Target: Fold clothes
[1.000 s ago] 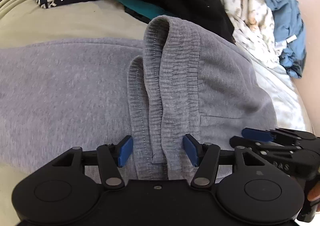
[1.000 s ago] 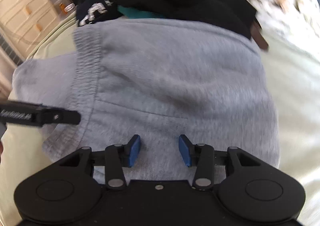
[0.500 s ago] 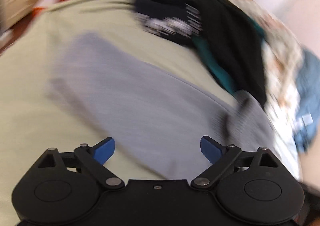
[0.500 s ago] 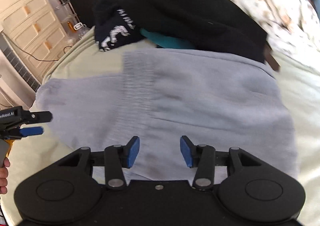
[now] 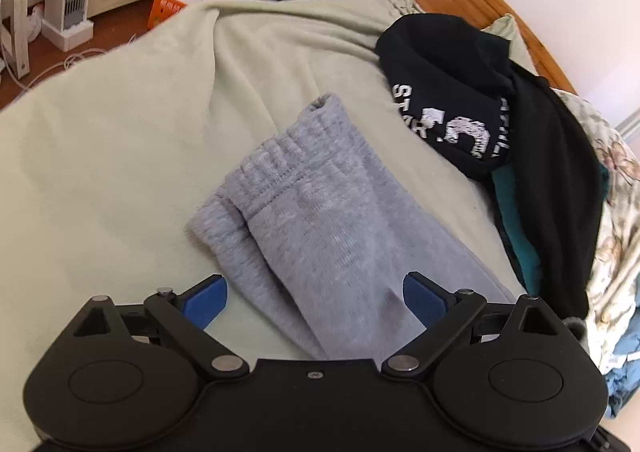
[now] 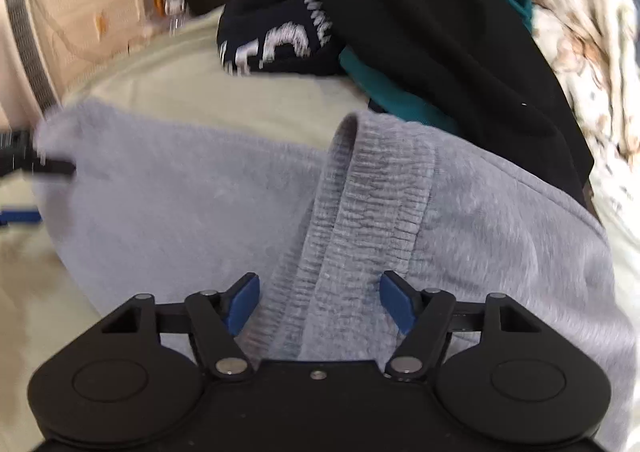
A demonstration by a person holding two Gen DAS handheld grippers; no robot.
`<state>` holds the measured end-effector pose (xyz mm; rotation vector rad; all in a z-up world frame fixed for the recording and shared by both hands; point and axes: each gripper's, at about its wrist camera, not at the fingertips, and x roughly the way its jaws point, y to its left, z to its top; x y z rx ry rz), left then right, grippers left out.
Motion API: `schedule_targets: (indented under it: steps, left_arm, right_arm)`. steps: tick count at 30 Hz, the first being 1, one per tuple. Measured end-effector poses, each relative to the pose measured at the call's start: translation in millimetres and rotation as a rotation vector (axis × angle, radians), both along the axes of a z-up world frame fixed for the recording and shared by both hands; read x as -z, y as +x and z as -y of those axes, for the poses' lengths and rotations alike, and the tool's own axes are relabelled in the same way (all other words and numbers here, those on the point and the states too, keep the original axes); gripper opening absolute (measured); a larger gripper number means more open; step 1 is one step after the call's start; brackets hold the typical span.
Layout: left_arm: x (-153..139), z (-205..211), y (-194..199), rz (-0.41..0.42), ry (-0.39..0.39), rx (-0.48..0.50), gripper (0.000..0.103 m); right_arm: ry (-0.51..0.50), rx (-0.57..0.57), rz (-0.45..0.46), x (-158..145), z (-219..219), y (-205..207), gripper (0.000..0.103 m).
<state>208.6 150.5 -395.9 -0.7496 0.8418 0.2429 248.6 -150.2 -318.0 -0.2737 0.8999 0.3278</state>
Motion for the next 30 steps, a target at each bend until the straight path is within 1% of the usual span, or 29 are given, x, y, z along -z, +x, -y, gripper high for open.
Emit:
schedule_targets:
  steps: [1, 2, 5, 7, 8, 9, 11, 13, 15, 17, 18, 20, 22, 23, 24, 26, 28, 29, 30]
  left_arm:
    - [2.2, -1.3, 1.0, 0.007, -0.012, -0.014, 0.097]
    - [2.6, -2.3, 0.6, 0.016, -0.02, -0.021, 0.097]
    - [4.3, -1.2, 4.1, 0.007, -0.015, -0.014, 0.096]
    - [2.2, 0.7, 9.4, -0.02, -0.005, 0.004, 0.095]
    - [1.0, 1.0, 12.1, -0.031, -0.004, 0.011, 0.093]
    - [0.1, 0.6, 13.9, -0.041, -0.003, 0.01, 0.089]
    - [-1.7, -0.2, 17.4, -0.062, 0.0, 0.008, 0.085]
    - [-2.6, -0.9, 18.3, -0.06, -0.025, 0.0, 0.079]
    - [-0.8, -2.3, 19.3, -0.061, -0.054, -0.008, 0.078]
    - [2.4, -2.8, 18.7, -0.06, -0.07, -0.013, 0.078]
    - [3.6, -2.4, 18.7, -0.058, -0.066, -0.007, 0.079]
    - [8.8, -2.2, 18.3, -0.054, -0.078, 0.002, 0.08]
    - [10.3, -2.8, 19.4, -0.05, -0.093, 0.003, 0.082]
    - [10.7, -3.3, 20.9, -0.053, -0.098, 0.001, 0.082]
    - [10.3, -3.9, 22.3, -0.053, -0.104, -0.003, 0.081]
    - [9.4, -4.3, 25.2, -0.056, -0.103, -0.009, 0.075]
    - [8.5, -3.8, 27.9, -0.061, -0.087, -0.013, 0.064]
    - [8.2, -3.6, 28.0, -0.056, -0.086, -0.014, 0.061]
    - [7.9, -3.4, 28.0, -0.05, -0.086, -0.015, 0.055]
  right_arm:
    - [-0.018, -0.003, 0.002, 1.9, -0.8, -0.2, 0.058]
    - [-0.037, -0.007, 0.005, 3.9, -1.5, -0.4, 0.047]
    - [-0.089, -0.018, 0.01, 9.1, -3.5, -0.7, 0.046]
    - [-0.104, -0.031, 0.005, 8.0, -3.0, 1.2, 0.046]
    - [-0.111, -0.034, 0.005, 7.3, -2.1, 1.2, 0.046]
    - [-0.119, -0.035, 0.004, 6.5, -0.9, 1.4, 0.046]
    - [-0.128, -0.007, -0.005, 6.6, 4.1, 1.9, 0.047]
    - [-0.121, 0.028, -0.014, 8.1, 12.0, 2.5, 0.047]
    - [-0.107, 0.062, -0.023, 9.9, 20.7, 3.6, 0.048]
    - [-0.114, 0.07, -0.023, 11.6, 16.5, 5.4, 0.049]
    - [-0.106, 0.082, -0.026, 11.2, 13.9, 7.0, 0.049]
    - [-0.012, 0.149, -0.054, 2.6, 12.8, 13.5, 0.049]
    - [0.039, 0.148, -0.06, -3.6, 11.8, 14.2, 0.047]
    - [0.072, 0.143, -0.064, -7.2, 11.3, 14.3, 0.05]
    - [0.098, 0.138, -0.068, -10.2, 10.7, 14.3, 0.051]
    - [0.119, 0.135, -0.084, -9.2, 11.8, 13.9, 0.052]
    - [0.144, 0.149, -0.095, -7.8, 13.8, 13.4, 0.054]
    - [0.158, 0.153, -0.104, -7.1, 14.4, 12.9, 0.063]
    - [0.16, 0.14, -0.112, -6.0, 12.4, 12.1, 0.071]
